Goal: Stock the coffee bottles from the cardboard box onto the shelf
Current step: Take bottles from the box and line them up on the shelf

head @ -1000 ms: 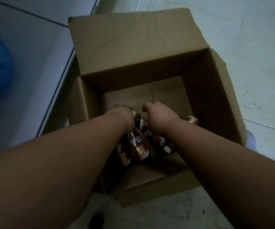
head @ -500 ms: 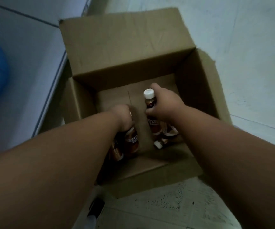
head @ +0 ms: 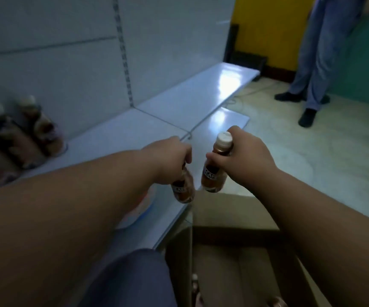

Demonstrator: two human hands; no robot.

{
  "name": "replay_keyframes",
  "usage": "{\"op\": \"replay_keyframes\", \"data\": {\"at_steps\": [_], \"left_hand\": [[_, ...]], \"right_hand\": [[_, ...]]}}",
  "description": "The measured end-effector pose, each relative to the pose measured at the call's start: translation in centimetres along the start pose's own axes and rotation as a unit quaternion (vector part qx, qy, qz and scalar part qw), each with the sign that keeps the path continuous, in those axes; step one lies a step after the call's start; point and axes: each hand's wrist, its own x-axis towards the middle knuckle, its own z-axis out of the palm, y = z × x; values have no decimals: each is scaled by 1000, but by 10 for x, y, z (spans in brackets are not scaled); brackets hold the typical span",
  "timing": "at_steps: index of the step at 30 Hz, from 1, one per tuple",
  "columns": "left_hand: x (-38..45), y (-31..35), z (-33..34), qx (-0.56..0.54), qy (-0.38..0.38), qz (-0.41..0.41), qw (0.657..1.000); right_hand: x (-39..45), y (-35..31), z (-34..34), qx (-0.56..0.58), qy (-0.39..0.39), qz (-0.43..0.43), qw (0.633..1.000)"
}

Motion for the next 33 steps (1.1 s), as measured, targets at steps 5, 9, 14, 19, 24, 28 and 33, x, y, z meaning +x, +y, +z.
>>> {"op": "replay_keyframes", "data": {"at_steps": [5,9,14,19,24,28,33], "left_hand": [[-29,-77,-70,15,58,-25,998],[-29,-132,-97,22,81,-43,995],[-21,-188,-118,52,114,-84,989],[-12,-222,-117,98,100,-110,984],[-7,-253,-109,118,106,-147,976],[-7,-265,-101,111,113,-154,975],[-1,-267,-84,207,151,-159,953]], "right_hand": [[46,-100,17,15,18,-91,996],[87,-147,36,16,19,-115,993],[138,-189,72,56,9,-130,990],[175,-226,126,51,-73,-141,986],[202,-252,161,16,-103,-173,979],[220,-262,183,-5,-124,-192,974],[233,-261,202,5,-139,-156,978]]}}
